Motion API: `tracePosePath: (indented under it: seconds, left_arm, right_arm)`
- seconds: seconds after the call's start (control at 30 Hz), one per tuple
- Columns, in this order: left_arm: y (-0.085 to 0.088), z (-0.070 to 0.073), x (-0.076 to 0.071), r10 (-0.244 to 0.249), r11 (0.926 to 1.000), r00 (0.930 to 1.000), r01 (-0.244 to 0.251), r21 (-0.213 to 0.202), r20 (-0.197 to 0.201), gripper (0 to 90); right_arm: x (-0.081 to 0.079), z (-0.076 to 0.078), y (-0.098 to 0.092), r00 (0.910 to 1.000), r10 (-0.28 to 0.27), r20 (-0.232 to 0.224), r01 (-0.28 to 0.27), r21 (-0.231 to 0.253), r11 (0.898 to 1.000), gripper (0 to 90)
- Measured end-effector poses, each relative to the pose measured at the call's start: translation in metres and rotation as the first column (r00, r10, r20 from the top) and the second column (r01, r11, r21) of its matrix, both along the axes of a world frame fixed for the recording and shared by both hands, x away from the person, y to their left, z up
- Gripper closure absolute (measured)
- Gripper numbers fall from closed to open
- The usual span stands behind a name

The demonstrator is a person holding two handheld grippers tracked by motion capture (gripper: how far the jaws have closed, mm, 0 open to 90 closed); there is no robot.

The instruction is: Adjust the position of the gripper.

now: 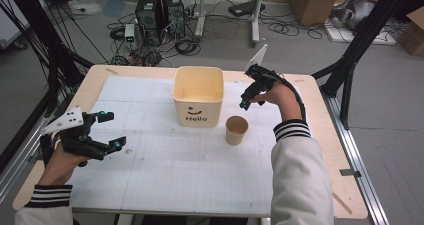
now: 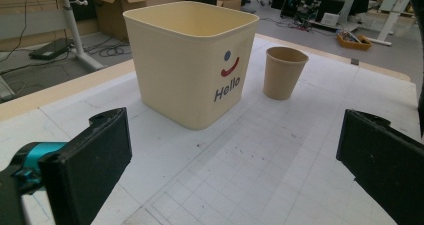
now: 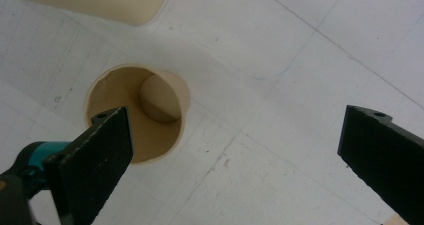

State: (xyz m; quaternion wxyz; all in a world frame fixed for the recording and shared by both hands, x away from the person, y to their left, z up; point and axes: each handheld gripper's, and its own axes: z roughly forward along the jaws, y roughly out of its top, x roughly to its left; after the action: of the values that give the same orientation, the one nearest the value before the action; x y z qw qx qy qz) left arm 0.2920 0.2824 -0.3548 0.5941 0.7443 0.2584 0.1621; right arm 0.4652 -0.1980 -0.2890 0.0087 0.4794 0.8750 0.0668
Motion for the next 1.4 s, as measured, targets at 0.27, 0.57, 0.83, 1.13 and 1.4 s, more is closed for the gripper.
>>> tracePosePath:
  seconds: [0.27,0.57,0.83,1.13,1.4]
  left_arm:
    - [0.000,0.000,0.000,0.002,1.0000,1.0000,-0.002,0.001,-0.002,1.7]
    - [0.000,0.001,-0.001,0.005,1.0000,1.0000,-0.005,0.001,0.000,1.7]
    - [0.000,0.001,-0.001,0.004,1.0000,1.0000,-0.004,0.003,-0.001,1.7]
    - [0.000,0.000,-0.001,0.004,1.0000,1.0000,-0.004,0.004,-0.001,1.7]
    - [0.000,0.000,-0.001,0.003,1.0000,1.0000,-0.003,0.005,-0.001,1.7]
  right_arm:
    - [-0.008,0.003,0.011,0.9982,0.060,0.003,-0.060,-0.004,0.998,0.3]
    - [-0.019,0.004,0.026,0.9856,0.169,-0.002,-0.169,0.010,0.986,0.2]
    - [-0.026,0.004,0.039,0.9650,0.262,-0.004,-0.262,0.005,0.965,0.2]
    - [-0.032,0.002,0.049,0.9487,0.316,-0.009,-0.316,-0.002,0.949,0.2]
    - [-0.032,0.002,0.050,0.9484,0.317,-0.009,-0.317,-0.003,0.948,0.2]
